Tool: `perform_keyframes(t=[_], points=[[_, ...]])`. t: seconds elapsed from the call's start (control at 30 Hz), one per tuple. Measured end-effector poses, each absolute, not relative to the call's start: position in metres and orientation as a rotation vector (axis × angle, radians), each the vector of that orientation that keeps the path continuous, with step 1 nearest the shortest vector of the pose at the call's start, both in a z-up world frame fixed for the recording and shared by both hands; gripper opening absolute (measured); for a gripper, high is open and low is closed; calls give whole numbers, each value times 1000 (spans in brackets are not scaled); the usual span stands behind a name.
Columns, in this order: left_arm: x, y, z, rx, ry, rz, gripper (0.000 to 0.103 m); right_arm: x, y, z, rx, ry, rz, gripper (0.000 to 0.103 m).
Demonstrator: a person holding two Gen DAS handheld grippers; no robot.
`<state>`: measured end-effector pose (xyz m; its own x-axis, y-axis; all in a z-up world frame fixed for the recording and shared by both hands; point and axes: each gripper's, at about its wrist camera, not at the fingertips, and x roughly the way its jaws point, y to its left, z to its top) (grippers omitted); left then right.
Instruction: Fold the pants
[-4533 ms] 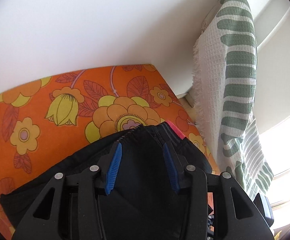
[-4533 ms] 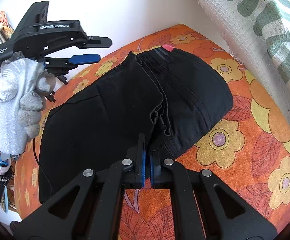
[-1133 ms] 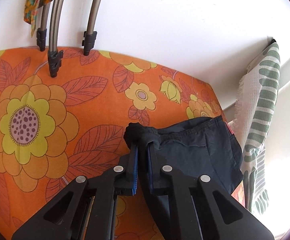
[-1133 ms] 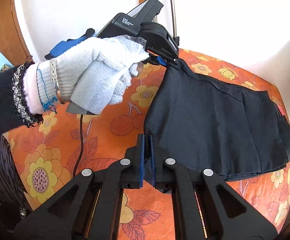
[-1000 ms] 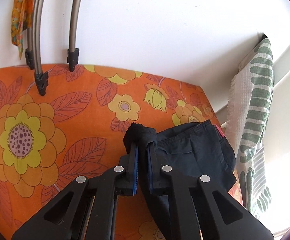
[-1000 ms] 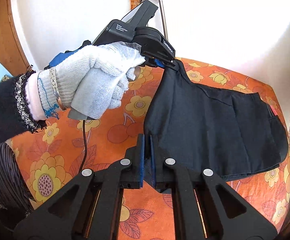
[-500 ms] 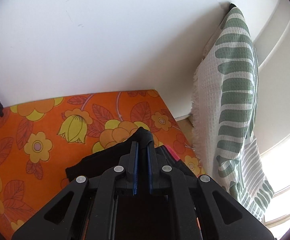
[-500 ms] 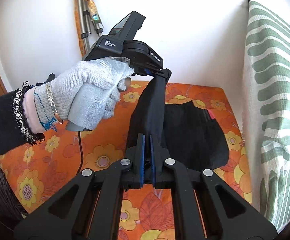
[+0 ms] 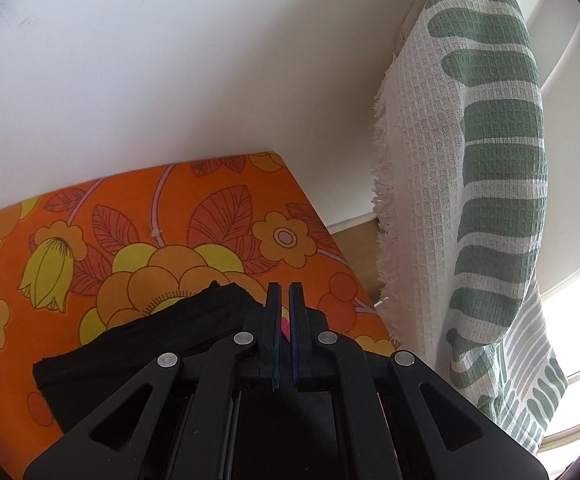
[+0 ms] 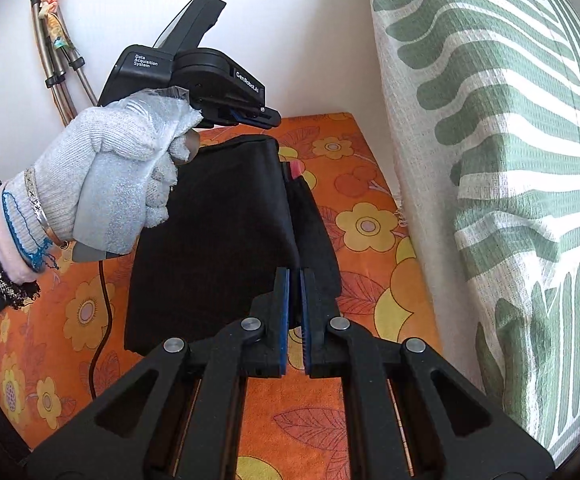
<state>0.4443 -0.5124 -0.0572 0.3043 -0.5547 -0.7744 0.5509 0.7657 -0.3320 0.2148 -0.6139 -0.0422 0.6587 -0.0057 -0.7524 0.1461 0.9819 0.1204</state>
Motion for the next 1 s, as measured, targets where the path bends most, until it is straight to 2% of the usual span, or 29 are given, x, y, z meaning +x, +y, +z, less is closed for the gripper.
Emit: perform_keyframes(t=[0.2, 0.3, 0.4, 0.5, 0.53, 0.57, 0.7, 0.73, 0.8, 0.83, 0.87, 1.0], points=[[437, -506, -43, 37, 999, -766, 2, 219, -622, -57, 180, 869, -115, 4], [432, -477, -26, 42, 957, -775, 13, 220, -625, -62, 195, 884, -132, 4], [425, -440, -23, 62, 971, -791, 14, 223, -628, -68, 198, 901, -147, 4], [409, -408, -31, 116, 995, -789, 15, 225, -628, -73, 191, 918, -162, 4], [402, -399, -37, 132, 1010, -788, 22, 226, -628, -75, 190, 921, -170, 4], [395, -391, -44, 149, 1022, -791, 23, 227, -628, -76, 183, 923, -179, 4], [371, -382, -74, 203, 1067, -811, 23, 233, -621, -77, 133, 957, -165, 6], [367, -383, -80, 205, 1074, -814, 23, 235, -619, -75, 117, 954, -169, 9], [365, -385, -87, 208, 1072, -805, 23, 236, -615, -65, 75, 942, -189, 28], [366, -385, -88, 196, 1067, -800, 23, 236, -614, -58, 68, 917, -196, 41], [366, -385, -89, 185, 1061, -796, 23, 236, -613, -48, 73, 880, -187, 44], [367, -391, -88, 193, 1030, -776, 23, 262, -594, -29, 51, 834, -30, 44]])
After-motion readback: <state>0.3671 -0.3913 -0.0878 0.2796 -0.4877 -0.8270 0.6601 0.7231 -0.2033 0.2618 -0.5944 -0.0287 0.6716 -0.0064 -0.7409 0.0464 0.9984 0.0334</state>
